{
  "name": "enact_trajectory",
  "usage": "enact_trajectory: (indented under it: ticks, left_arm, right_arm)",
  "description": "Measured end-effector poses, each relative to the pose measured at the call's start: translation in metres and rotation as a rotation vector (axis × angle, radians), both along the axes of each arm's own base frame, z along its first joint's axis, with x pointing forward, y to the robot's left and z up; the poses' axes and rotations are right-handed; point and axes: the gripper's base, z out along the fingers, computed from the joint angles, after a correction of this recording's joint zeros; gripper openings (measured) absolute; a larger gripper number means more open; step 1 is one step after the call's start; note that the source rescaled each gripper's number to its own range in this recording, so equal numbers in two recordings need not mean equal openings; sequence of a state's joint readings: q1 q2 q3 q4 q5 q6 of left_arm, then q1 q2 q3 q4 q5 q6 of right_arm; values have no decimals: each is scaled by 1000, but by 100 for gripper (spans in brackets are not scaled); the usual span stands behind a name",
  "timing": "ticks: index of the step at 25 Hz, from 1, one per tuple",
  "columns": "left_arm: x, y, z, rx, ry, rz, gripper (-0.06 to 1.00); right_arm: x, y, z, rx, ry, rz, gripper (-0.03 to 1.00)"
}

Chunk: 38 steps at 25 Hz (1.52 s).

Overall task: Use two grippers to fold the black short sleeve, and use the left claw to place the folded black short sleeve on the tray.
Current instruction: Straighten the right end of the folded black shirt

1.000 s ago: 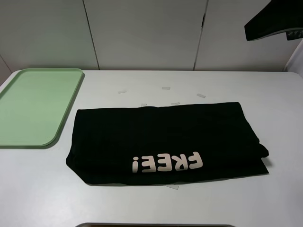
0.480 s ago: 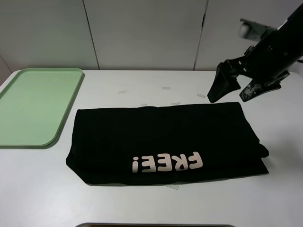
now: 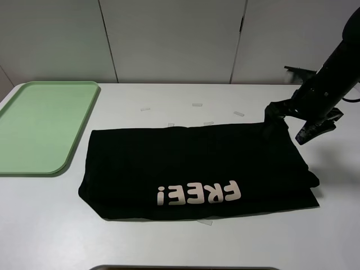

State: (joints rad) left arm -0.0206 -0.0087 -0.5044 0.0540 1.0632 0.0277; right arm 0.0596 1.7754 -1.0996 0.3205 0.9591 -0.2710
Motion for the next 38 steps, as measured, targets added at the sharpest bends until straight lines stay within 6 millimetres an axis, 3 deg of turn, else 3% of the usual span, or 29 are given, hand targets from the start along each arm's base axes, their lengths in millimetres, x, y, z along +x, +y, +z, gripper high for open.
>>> enact_trajectory:
  ticks: [6, 18, 25, 38]
  left_arm:
    - [0, 1, 0, 13, 0, 9, 98]
    - [0, 1, 0, 13, 0, 9, 98]
    - [0, 1, 0, 13, 0, 9, 98]
    - [0, 1, 0, 13, 0, 9, 98]
  right_arm:
    - [7, -29, -17, 2, 17, -22, 100]
    - [10, -39, -22, 68, -7, 5, 100]
    - [14, -58, -61, 82, 79, -47, 100]
    - [23, -52, -80, 209, 64, -114, 100]
